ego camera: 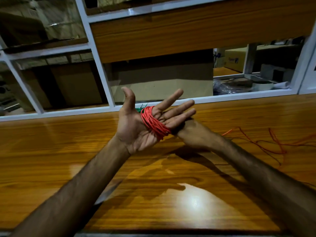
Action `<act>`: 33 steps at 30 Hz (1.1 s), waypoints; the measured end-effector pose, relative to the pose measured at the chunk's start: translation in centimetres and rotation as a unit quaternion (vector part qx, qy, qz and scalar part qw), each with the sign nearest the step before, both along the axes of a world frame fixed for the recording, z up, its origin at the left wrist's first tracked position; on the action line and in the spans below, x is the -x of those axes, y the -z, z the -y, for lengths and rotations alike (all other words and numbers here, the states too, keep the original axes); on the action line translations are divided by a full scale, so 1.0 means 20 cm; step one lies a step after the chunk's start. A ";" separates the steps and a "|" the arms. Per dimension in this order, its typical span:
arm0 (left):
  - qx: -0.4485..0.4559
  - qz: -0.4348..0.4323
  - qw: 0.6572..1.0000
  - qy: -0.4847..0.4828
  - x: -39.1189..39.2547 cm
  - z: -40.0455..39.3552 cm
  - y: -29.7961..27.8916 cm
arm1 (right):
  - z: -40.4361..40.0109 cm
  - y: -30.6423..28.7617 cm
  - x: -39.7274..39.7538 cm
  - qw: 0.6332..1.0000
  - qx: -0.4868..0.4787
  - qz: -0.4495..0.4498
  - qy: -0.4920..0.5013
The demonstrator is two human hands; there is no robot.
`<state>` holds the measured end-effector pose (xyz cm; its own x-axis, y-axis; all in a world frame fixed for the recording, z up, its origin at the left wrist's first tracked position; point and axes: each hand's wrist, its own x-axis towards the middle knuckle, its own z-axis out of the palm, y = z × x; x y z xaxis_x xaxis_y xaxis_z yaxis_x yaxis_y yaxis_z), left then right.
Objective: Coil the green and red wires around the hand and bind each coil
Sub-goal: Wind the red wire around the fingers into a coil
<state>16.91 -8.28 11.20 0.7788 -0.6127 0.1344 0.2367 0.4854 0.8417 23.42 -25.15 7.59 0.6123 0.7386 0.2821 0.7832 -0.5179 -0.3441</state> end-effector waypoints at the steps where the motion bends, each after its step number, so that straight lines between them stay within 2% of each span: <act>1: 0.035 -0.012 0.999 0.032 -0.01 0.01 0.02 | -0.02 -0.01 0.00 0.998 -0.009 -0.053 0.042; 3: 0.093 -0.013 0.995 0.043 -0.05 -0.03 0.05 | -0.04 -0.01 0.03 0.996 -0.040 -0.075 0.026; 5: 0.124 -0.014 0.992 0.000 -0.06 -0.03 0.04 | -0.06 -0.01 0.05 0.994 -0.085 -0.065 0.026; 8: 0.103 -0.019 0.980 -0.170 -0.09 -0.03 0.05 | -0.09 0.02 0.06 0.998 -0.034 -0.058 0.018; 10: 0.037 0.040 0.959 -0.279 -0.10 -0.02 0.05 | -0.09 0.03 0.06 0.998 0.005 -0.058 0.013; 12: -0.101 0.143 0.917 -0.357 -0.12 -0.03 0.09 | -0.09 0.02 0.08 0.997 0.043 -0.064 0.012; 14: -0.216 0.220 0.866 -0.394 -0.15 -0.05 0.14 | -0.09 0.00 0.12 0.997 0.057 -0.041 0.007; 15: -0.247 0.230 0.853 -0.397 -0.17 -0.06 0.17 | -0.10 -0.01 0.12 0.999 0.047 -0.018 0.007; 17: -0.283 0.234 0.849 -0.380 -0.18 -0.07 0.20 | -0.10 -0.03 0.13 0.999 0.029 0.022 0.000; 19: -0.337 0.231 0.854 -0.322 -0.16 -0.07 0.20 | -0.08 -0.05 0.11 0.999 0.005 0.048 -0.006; 21: -0.364 0.186 0.885 -0.222 -0.12 -0.04 0.19 | -0.03 -0.07 0.08 0.997 -0.037 0.071 -0.012; 23: -0.322 0.130 0.923 -0.163 -0.09 0.00 0.17 | 0.02 -0.10 0.05 0.992 -0.090 0.091 -0.019; 26: -0.303 0.091 0.937 -0.147 -0.06 0.03 0.15 | 0.03 -0.11 0.03 0.982 -0.145 0.122 -0.020; 30: -0.271 0.037 0.959 -0.069 -0.04 0.00 0.14 | 0.02 -0.12 0.02 0.978 -0.191 0.079 -0.017; 33: -0.214 -0.012 0.973 0.081 0.01 0.01 0.12 | 0.02 -0.13 0.02 0.972 -0.231 -0.006 -0.041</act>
